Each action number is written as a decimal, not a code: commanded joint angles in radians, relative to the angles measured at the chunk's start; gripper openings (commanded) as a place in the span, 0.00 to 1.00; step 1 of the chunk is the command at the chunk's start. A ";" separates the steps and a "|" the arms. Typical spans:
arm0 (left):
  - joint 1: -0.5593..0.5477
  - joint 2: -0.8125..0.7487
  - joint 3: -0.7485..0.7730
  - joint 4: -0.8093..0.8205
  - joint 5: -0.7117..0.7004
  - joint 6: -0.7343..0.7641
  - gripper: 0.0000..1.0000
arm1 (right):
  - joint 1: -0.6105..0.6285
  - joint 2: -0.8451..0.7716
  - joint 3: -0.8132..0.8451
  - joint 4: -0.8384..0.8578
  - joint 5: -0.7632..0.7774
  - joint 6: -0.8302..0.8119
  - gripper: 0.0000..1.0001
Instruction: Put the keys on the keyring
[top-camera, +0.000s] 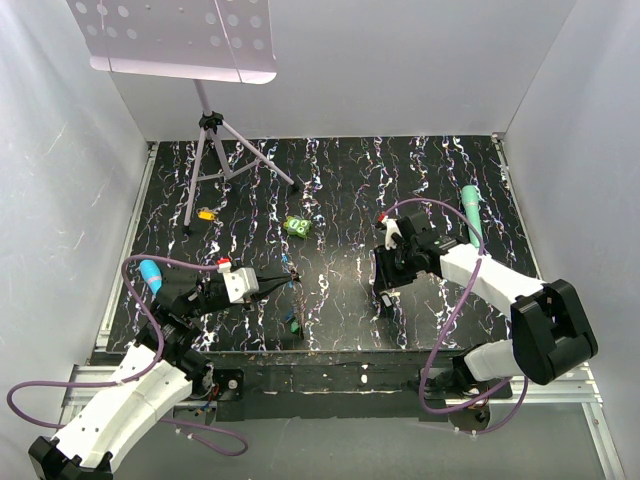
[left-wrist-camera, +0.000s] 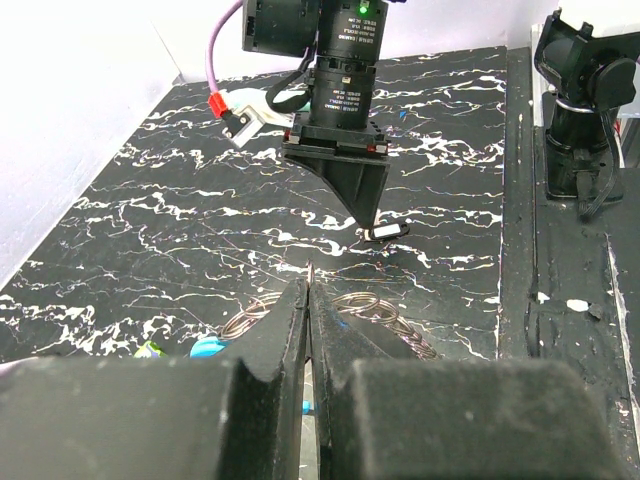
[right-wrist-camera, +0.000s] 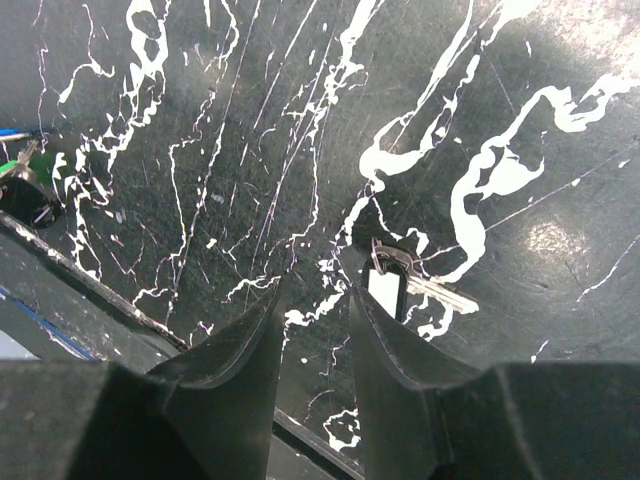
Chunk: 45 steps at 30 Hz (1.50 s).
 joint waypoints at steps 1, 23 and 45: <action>0.006 -0.006 0.026 0.030 -0.011 0.007 0.00 | -0.004 -0.009 -0.023 0.051 0.005 0.034 0.40; 0.006 -0.003 0.027 0.028 -0.018 0.009 0.00 | -0.004 0.092 0.025 0.042 0.114 0.083 0.37; 0.006 -0.006 0.027 0.027 -0.019 0.010 0.00 | -0.004 0.120 0.040 0.019 0.077 0.056 0.33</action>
